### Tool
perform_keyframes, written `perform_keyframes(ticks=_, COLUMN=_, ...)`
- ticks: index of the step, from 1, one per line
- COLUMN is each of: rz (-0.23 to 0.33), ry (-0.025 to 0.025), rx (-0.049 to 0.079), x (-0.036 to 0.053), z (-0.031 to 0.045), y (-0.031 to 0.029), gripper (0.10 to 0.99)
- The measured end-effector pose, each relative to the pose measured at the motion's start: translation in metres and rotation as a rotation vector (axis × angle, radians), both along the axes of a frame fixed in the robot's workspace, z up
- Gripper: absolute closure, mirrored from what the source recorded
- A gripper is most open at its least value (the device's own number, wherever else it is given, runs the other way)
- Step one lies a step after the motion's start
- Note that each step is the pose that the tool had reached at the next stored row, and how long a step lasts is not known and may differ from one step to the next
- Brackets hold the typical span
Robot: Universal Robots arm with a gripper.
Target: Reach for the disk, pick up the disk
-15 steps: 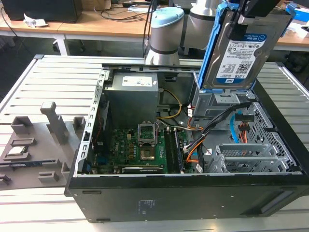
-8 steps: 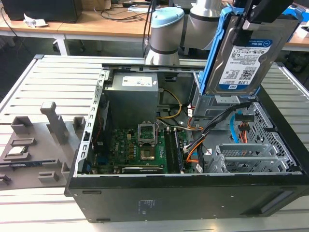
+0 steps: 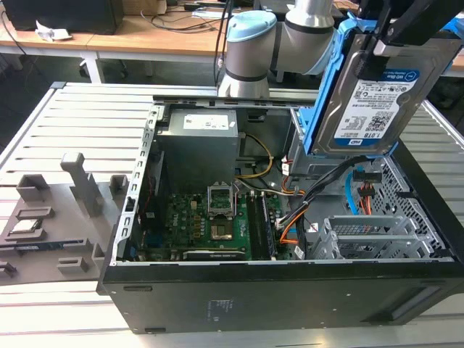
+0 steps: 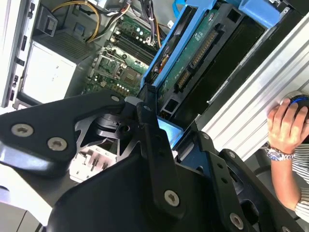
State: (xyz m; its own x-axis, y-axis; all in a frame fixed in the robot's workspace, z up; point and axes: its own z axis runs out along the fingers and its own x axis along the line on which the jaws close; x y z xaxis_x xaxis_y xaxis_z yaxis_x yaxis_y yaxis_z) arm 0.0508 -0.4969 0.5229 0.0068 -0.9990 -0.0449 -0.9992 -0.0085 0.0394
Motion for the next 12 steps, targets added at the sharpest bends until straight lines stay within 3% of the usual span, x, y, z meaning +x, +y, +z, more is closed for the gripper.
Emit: perform_keyframes(ticks=12, rz=0.0, ry=0.0, rx=0.0, x=0.0, z=0.0, y=-0.0223, gripper=0.718)
